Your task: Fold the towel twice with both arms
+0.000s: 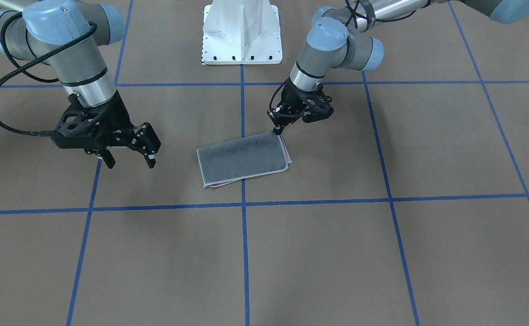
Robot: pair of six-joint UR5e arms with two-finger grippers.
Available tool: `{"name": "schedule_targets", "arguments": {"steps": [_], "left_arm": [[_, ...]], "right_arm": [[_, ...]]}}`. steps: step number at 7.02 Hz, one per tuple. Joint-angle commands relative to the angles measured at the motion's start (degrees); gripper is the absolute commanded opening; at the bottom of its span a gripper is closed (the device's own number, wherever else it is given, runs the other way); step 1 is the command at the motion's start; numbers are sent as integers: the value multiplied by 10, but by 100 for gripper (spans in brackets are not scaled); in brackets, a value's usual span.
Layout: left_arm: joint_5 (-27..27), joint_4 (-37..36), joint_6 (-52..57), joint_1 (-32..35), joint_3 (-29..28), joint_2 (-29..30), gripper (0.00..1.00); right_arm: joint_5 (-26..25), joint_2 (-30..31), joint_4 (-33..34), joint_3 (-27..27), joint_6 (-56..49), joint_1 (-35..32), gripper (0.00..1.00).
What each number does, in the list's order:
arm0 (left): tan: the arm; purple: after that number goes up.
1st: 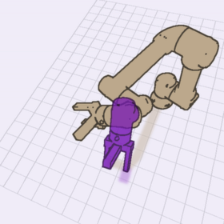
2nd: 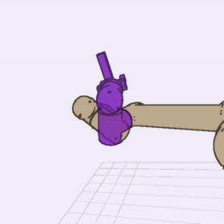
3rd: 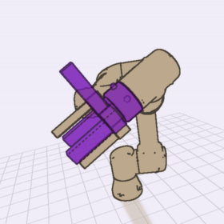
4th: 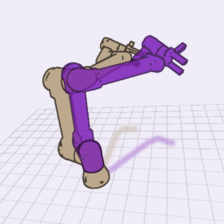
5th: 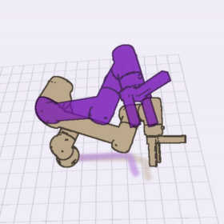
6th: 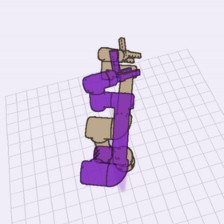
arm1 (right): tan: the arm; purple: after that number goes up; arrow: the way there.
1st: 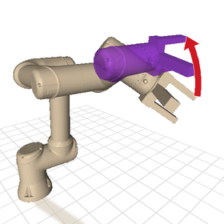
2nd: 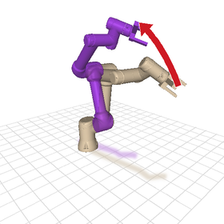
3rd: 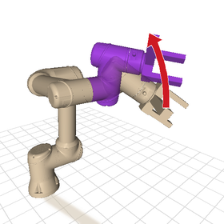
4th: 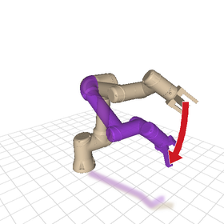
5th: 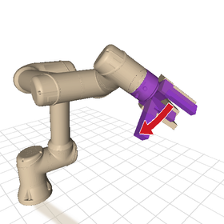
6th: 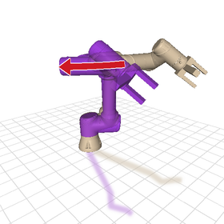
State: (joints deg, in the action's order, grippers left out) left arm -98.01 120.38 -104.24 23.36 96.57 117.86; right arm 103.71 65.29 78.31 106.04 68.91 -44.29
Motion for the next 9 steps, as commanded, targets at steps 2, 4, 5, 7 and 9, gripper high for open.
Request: {"name": "schedule_targets", "arguments": {"steps": [2, 4, 5, 7, 9], "left_arm": [[30, -2, -1, -79, 12, 35, 0], [32, -4, -1, -103, 10, 60, 0], [31, -5, -1, -104, 8, 66, 0], [30, -7, -1, -105, -2, 91, 0], [31, -7, 1, -106, -6, 97, 20]], "right_arm": [[0, 1, 0, 1, 1, -1, 100], [0, 1, 0, 2, 4, -1, 100], [0, 2, 0, 4, 5, -1, 100], [0, 2, 0, 4, 5, -1, 100], [0, 1, 0, 4, 5, 0, 100]]}}
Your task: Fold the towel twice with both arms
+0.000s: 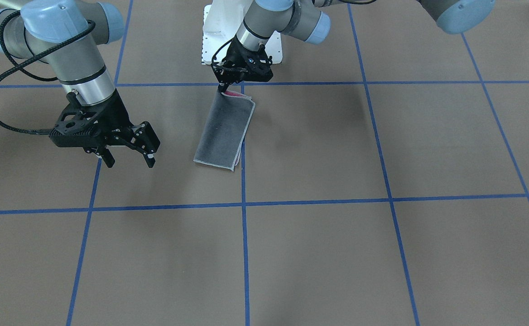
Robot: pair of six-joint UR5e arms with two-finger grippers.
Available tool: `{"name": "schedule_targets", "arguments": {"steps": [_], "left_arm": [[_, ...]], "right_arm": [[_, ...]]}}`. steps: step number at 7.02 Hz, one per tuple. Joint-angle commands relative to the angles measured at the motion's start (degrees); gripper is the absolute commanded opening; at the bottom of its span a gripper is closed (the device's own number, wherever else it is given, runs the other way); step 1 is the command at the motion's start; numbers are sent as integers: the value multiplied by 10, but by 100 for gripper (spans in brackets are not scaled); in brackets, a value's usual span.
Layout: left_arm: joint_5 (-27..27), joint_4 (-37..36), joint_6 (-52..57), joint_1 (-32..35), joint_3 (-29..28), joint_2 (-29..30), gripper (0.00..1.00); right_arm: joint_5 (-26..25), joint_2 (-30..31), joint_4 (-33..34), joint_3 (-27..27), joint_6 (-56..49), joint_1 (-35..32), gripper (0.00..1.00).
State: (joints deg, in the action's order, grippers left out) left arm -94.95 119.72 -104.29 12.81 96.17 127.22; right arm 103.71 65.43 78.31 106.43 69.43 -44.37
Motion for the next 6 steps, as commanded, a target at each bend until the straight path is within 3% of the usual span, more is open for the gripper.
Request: {"name": "schedule_targets", "arguments": {"steps": [1, 6], "left_arm": [[-2, 0, 26, 3, 0, 1, 97], [-25, -28, 57, 12, 13, -3, 100]], "right_arm": [[0, -1, 0, 0, 0, 1, 100], [-1, -4, 0, 0, 12, 2, 100]]}}
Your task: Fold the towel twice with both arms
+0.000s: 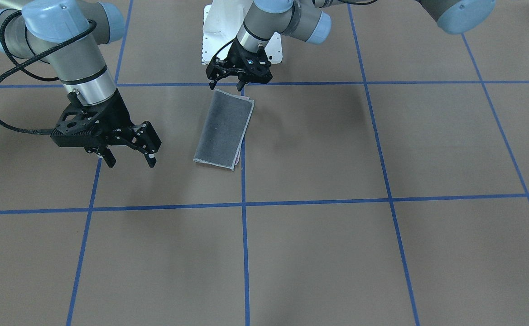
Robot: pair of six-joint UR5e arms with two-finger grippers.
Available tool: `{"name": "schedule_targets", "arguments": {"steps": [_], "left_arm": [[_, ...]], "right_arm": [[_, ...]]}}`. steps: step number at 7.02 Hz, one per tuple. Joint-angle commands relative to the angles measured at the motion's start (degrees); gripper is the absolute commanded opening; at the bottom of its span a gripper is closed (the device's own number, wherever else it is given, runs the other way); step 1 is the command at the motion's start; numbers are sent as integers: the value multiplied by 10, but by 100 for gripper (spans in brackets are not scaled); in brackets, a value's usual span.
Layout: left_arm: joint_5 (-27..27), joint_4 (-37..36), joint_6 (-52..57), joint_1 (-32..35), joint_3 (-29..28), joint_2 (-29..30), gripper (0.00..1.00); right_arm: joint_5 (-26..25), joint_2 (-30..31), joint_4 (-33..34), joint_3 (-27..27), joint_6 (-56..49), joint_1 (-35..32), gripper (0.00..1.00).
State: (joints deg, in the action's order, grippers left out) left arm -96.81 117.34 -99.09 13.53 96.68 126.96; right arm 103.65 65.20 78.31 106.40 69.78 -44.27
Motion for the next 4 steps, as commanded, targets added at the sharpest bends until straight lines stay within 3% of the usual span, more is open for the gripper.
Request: {"name": "schedule_targets", "arguments": {"steps": [1, 2, 4], "left_arm": [[-46, -28, 9, 45, 21, -2, 100], [-78, -74, 48, 79, 60, -8, 100], [-95, -179, 163, 130, 164, -70, 100]], "right_arm": [[-1, 2, 0, 6, 14, 2, 100], [-13, 3, 1, 20, 70, 22, 100], [-99, 3, 5, 54, 174, 111, 99]]}}
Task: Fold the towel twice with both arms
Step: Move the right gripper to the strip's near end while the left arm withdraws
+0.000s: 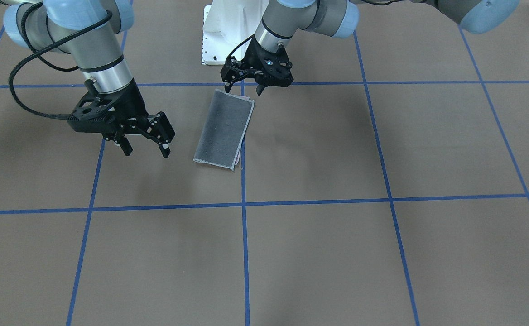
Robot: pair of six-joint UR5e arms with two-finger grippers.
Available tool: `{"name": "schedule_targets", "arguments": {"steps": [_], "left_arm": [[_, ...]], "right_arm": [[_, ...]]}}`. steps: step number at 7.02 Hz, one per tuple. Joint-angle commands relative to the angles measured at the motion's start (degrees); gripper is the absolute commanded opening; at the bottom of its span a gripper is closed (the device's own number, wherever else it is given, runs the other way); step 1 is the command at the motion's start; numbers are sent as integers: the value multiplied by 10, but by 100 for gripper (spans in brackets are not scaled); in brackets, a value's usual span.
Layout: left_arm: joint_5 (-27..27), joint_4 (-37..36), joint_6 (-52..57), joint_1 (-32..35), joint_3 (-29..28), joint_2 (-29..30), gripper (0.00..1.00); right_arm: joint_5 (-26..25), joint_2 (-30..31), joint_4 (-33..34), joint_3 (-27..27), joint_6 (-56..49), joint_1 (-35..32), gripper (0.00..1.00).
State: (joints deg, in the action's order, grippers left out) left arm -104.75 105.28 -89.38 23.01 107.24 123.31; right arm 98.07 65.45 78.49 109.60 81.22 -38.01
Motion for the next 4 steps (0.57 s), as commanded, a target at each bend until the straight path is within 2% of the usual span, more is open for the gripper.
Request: {"name": "schedule_targets", "arguments": {"steps": [1, 2, 4], "left_arm": [[-55, -85, 125, 88, 78, -60, 100], [-92, -85, 186, 144, 81, -94, 100], [-162, -86, 366, 261, 77, -169, 100]], "right_arm": [[-86, 0, 3, 34, 136, 93, 98], [-143, 0, 4, 41, 204, 143, 97], [-194, 13, 5, 62, 292, 209, 96]]}}
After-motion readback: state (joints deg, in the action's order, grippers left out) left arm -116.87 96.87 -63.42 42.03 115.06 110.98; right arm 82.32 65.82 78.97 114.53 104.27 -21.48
